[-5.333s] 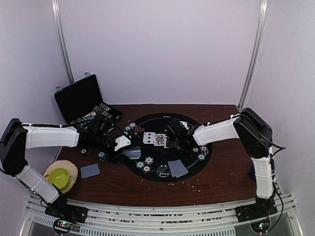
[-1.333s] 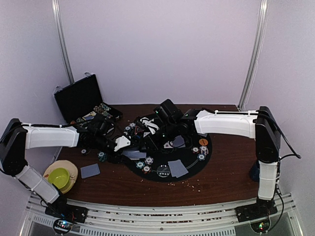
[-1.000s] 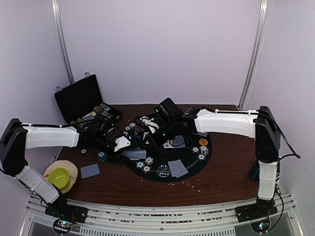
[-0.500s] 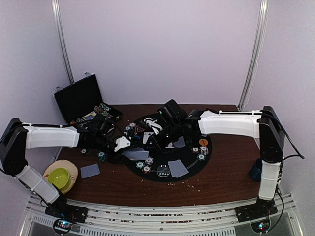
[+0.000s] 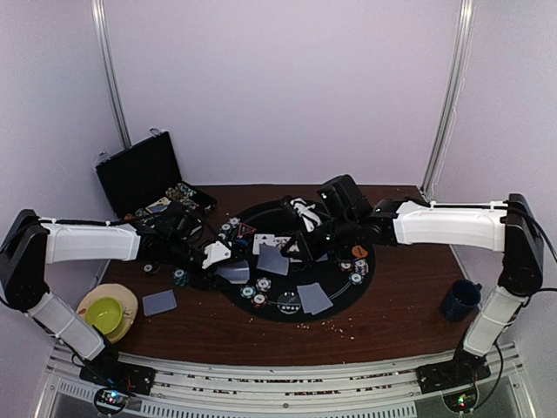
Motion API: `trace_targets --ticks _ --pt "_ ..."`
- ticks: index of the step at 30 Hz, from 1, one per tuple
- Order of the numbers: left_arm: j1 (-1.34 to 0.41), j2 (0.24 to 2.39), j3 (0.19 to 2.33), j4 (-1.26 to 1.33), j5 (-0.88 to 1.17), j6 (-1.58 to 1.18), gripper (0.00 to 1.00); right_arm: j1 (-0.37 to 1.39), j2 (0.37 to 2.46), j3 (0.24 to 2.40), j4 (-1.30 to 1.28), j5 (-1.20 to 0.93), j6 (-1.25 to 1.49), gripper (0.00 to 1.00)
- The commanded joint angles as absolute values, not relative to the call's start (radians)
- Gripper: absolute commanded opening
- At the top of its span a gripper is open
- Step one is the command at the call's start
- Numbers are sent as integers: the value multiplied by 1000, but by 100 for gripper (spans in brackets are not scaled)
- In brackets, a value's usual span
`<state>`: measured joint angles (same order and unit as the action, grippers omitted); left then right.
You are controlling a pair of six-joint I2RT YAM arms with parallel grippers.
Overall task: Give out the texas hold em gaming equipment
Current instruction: Pick up the poker card from the face-down deck piles, then adjust the poker card in the community card area.
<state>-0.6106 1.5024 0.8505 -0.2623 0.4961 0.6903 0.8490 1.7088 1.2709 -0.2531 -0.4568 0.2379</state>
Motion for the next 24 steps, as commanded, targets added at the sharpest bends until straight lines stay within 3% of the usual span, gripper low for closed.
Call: trace_targets --ticks 1,11,16,24 --pt "-612 1508 863 -232 508 689 53 805 1564 1125 -69 -328 344 0" --pt "-611 1512 865 -231 506 686 53 735 1402 792 246 57 694 0" --pt "-611 1514 864 -232 506 689 53 736 1446 686 383 206 851 0" --pt "-611 1514 864 -231 504 690 53 736 1570 687 487 334 941 0"
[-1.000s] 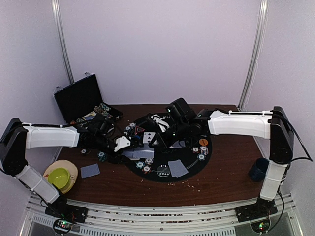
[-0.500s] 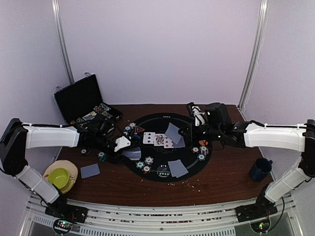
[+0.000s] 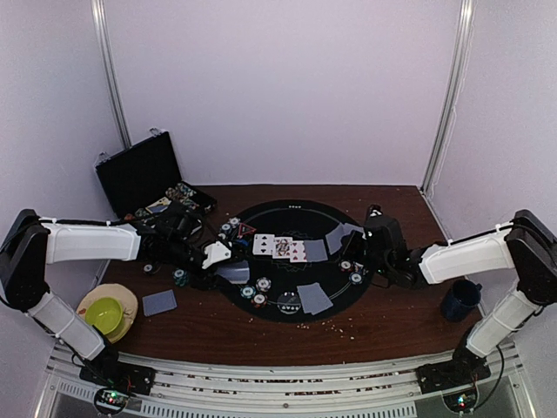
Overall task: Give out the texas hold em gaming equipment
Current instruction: Adjust the poker card in the community card area.
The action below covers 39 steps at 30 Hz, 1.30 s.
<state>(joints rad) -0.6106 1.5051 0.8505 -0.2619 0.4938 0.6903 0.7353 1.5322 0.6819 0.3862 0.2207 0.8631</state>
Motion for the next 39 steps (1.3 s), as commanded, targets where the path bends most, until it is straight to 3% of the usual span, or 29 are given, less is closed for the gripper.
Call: trace_targets --ticks 1,15,39 --pt "-611 1515 863 -231 505 690 53 736 1578 684 494 353 953 0" --pt "-611 1518 862 -232 503 693 53 727 1765 761 595 341 1004 0" --pt "-611 1525 864 -230 500 695 53 696 1877 799 596 279 1023 0"
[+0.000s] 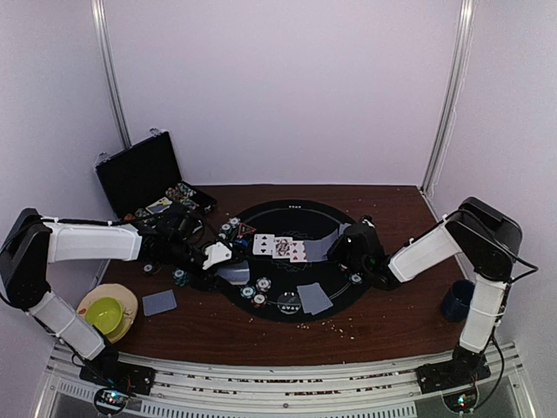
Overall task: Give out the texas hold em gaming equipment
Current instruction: Adjust the poker card in the community card area.
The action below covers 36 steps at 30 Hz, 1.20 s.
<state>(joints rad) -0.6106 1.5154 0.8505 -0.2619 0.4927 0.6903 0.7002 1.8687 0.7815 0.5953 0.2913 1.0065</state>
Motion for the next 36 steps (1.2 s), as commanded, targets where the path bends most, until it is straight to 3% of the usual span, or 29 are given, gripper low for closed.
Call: trace_targets --ticks 1,23,36 --pt "-611 1525 865 -229 500 694 53 696 1875 798 588 273 1029 0" --pt "-611 1526 865 -230 500 693 53 755 1810 822 409 380 1038 17" --pt "-611 1525 865 -229 501 692 53 755 1795 846 344 433 1007 15"
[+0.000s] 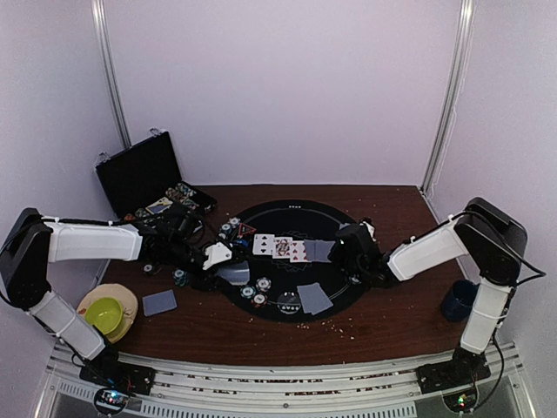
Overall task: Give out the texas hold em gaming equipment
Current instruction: Adjust the poker card in the community card area.
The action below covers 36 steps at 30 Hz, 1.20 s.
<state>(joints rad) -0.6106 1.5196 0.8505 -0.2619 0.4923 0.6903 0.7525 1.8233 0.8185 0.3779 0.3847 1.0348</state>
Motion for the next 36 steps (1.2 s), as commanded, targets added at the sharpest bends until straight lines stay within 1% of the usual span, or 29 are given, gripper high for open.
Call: trace_targets --ticks 1,4,7,11,13,14,15,20,24,36 --pt "-611 1525 865 -230 501 693 53 755 1794 853 340 437 987 17" --pt "-611 1525 865 -230 501 693 53 772 1794 901 336 426 886 28" --pt "-611 1525 864 -230 501 693 53 792 1834 1011 223 438 821 41" --pt "-611 1527 865 -230 501 692 53 812 1944 1195 -4 492 777 70" --pt "-610 1525 865 -230 502 693 53 813 1990 1262 -70 498 766 82" --pt "-610 1525 865 -230 501 693 53 813 2004 1281 -94 501 761 84" --pt "-611 1525 865 -230 503 692 53 814 2019 1299 -118 506 757 89" --pt "-611 1528 864 -230 503 693 53 814 2048 1351 -209 540 739 96" --pt "-611 1528 865 -230 502 693 53 813 2023 1335 -214 561 720 97" --pt "-611 1527 865 -230 502 693 53 802 2073 1367 -267 541 700 98"
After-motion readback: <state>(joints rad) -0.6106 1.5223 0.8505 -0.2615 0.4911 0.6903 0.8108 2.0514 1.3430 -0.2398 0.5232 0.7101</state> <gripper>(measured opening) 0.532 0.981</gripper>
